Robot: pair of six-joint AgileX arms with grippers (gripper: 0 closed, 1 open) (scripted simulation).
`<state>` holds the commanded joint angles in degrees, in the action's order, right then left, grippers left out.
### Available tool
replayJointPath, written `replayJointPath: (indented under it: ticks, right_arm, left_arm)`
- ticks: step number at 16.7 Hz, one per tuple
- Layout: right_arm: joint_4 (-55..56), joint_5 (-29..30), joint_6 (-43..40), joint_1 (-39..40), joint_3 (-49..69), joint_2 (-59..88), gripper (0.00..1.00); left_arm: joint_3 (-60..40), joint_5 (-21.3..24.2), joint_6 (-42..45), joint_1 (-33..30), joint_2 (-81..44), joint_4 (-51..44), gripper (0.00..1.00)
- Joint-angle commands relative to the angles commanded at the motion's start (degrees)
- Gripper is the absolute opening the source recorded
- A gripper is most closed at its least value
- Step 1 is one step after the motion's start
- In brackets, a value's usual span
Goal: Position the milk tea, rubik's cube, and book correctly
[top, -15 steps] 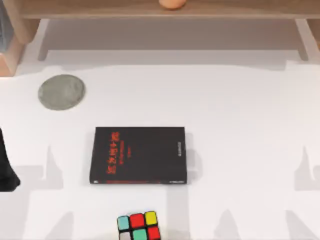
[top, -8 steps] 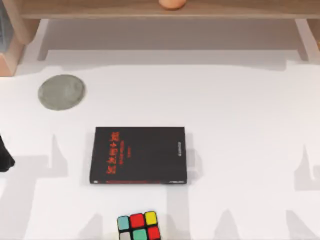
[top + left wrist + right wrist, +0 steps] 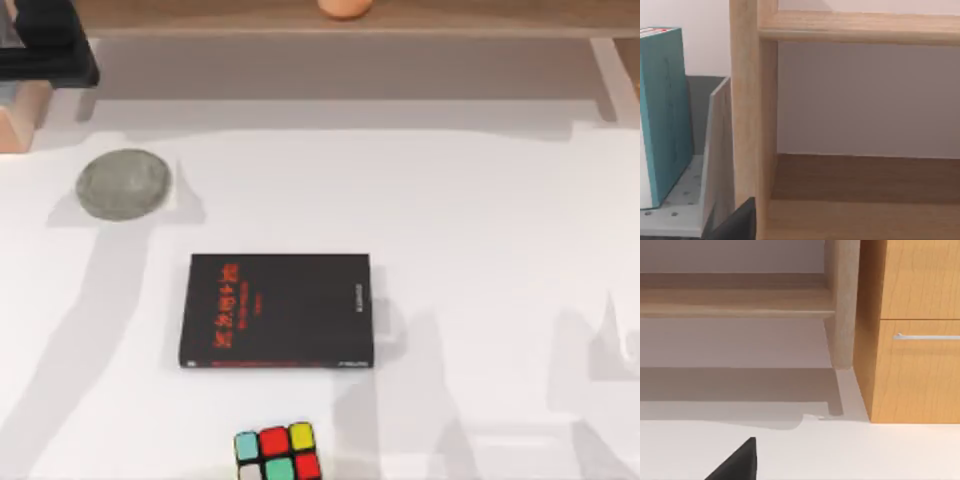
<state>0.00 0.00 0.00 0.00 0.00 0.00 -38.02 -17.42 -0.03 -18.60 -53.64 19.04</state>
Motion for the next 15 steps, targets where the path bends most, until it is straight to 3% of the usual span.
replayJointPath:
  ticks: [8, 15]
  right_arm:
    - [0.0, 0.0, 0.0, 0.0, 0.0, 0.0, 1.0]
    - [0.0, 0.0, 0.0, 0.0, 0.0, 0.0, 1.0]
  left_arm:
    - [-30.1, -13.8, 0.3, -15.0, -48.9, 15.0, 1.0]
    - [-43.6, -20.1, 0.4, -21.8, -68.1, 21.7, 1.0]
